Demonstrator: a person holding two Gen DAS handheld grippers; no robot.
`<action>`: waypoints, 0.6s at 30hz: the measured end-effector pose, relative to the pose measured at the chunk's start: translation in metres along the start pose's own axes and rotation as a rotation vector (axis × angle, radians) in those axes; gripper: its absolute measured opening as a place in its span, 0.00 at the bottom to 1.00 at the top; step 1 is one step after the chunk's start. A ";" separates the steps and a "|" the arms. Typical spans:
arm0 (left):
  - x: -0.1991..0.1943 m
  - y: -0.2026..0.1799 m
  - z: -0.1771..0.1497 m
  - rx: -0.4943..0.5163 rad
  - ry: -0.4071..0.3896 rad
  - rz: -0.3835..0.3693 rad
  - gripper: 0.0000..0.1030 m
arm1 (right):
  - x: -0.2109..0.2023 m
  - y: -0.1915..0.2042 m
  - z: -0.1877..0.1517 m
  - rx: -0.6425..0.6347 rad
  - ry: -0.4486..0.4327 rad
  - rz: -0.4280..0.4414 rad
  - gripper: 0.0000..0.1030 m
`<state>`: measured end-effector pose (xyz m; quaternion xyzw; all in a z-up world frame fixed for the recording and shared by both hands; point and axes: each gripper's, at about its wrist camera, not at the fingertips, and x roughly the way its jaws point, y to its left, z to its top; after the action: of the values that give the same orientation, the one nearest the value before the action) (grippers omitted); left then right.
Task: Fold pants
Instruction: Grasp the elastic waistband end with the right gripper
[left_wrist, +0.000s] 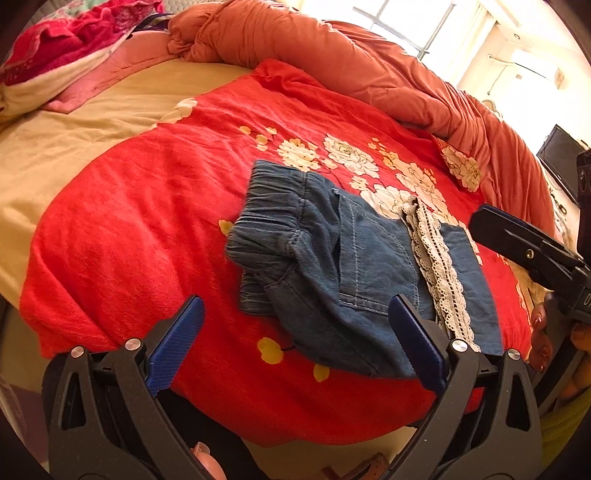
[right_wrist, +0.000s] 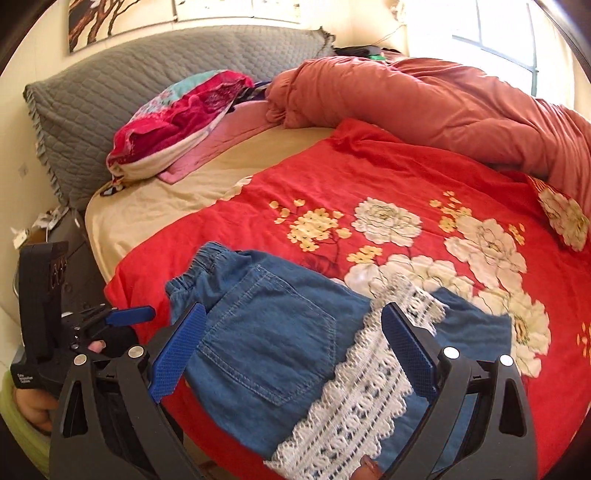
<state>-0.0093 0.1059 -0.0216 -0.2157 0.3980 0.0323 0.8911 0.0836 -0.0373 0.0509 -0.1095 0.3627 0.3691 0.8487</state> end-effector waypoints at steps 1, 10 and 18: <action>0.001 0.002 0.000 -0.005 -0.001 -0.002 0.90 | 0.006 0.002 0.003 -0.008 0.012 0.013 0.92; 0.015 0.018 -0.001 -0.060 0.003 -0.029 0.74 | 0.055 0.022 0.028 -0.073 0.120 0.125 0.92; 0.019 0.023 -0.005 -0.063 -0.003 -0.036 0.62 | 0.113 0.054 0.051 -0.206 0.249 0.218 0.93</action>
<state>-0.0048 0.1223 -0.0466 -0.2508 0.3916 0.0291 0.8848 0.1254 0.0859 0.0128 -0.2008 0.4349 0.4775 0.7366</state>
